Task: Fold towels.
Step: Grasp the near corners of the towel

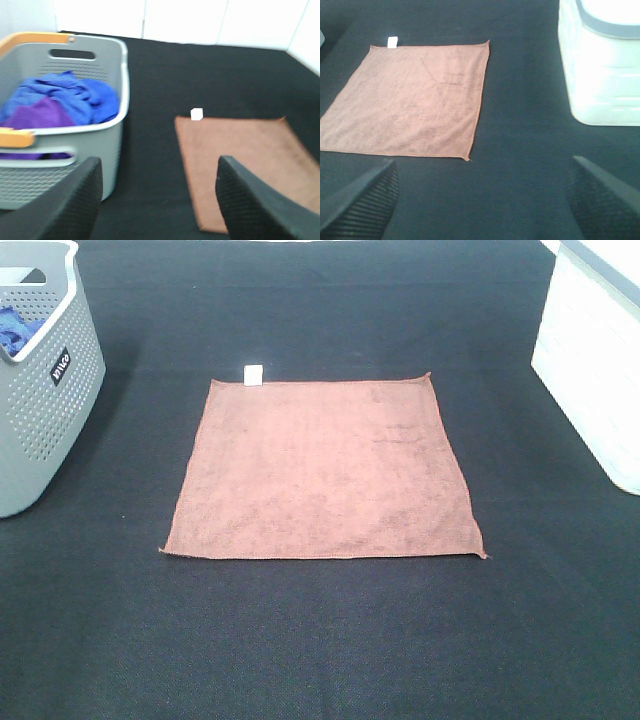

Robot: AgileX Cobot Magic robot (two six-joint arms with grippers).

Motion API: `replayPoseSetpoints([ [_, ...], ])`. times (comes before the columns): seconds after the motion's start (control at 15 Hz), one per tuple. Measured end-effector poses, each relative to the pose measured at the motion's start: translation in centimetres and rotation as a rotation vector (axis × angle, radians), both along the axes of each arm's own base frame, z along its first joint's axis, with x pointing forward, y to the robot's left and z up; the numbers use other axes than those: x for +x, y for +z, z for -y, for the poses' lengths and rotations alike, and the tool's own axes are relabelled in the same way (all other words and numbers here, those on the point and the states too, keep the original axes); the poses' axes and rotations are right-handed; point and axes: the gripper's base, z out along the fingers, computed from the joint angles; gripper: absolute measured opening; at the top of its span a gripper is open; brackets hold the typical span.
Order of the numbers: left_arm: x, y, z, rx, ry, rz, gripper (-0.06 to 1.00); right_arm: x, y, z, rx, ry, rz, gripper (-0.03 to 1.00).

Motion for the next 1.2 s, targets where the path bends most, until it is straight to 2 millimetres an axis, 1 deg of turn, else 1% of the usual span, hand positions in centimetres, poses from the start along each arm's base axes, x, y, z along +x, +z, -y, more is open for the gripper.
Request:
replayPoseSetpoints([
  [0.13,3.2,-0.7,0.3,-0.096,-0.007,-0.113,0.63,2.8,-0.6,-0.2,0.029,-0.003,-0.1,0.85],
  [0.2,5.0,-1.6,0.5,-0.128,-0.006,-0.203,0.63,4.1,-0.8,-0.2,0.041,-0.003,-0.159,0.85],
  [0.27,7.5,-3.3,0.7,-0.13,-0.013,-0.337,0.63,6.3,-0.8,-0.3,0.048,-0.003,-0.24,0.84],
  [0.33,7.5,-3.3,0.7,-0.13,-0.013,-0.337,0.63,6.3,-0.8,-0.3,0.048,-0.003,-0.24,0.84],
  [0.4,9.3,-4.9,0.8,-0.11,-0.032,-0.438,0.63,7.9,-0.8,-0.4,0.054,-0.004,-0.29,0.83],
  [0.53,12.0,-7.3,1.2,-0.108,-0.067,-0.583,0.63,11.0,-1.1,-0.5,0.064,-0.007,-0.377,0.82],
  [0.6,13.3,-8.3,1.4,-0.118,-0.086,-0.636,0.63,12.4,-1.5,-0.5,0.065,-0.009,-0.417,0.82],
  [0.67,15.1,-9.6,1.8,-0.142,-0.115,-0.698,0.63,14.4,-2.5,-0.6,0.073,-0.014,-0.482,0.82],
  [0.8,17.0,-11.1,2.5,-0.188,-0.179,-0.774,0.63,16.4,-4.6,-0.7,0.094,-0.019,-0.583,0.81],
  [0.87,18.3,-11.7,3.0,-0.229,-0.226,-0.803,0.63,17.4,-6.2,-0.9,0.099,-0.01,-0.647,0.81],
  [0.93,19.0,-12.2,3.3,-0.257,-0.248,-0.812,0.63,18.0,-7.2,-1.0,0.111,-0.006,-0.681,0.81],
  [1.0,19.7,-12.9,3.5,-0.278,-0.26,-0.828,0.63,18.6,-8.0,-1.1,0.123,0.001,-0.698,0.81],
  [1.07,19.7,-12.9,3.5,-0.278,-0.26,-0.828,0.63,18.6,-8.0,-1.1,0.123,0.001,-0.698,0.81],
  [1.2,20.8,-14.3,4.0,-0.308,-0.287,-0.859,0.63,19.6,-9.5,-1.5,0.145,0.042,-0.732,0.81],
])
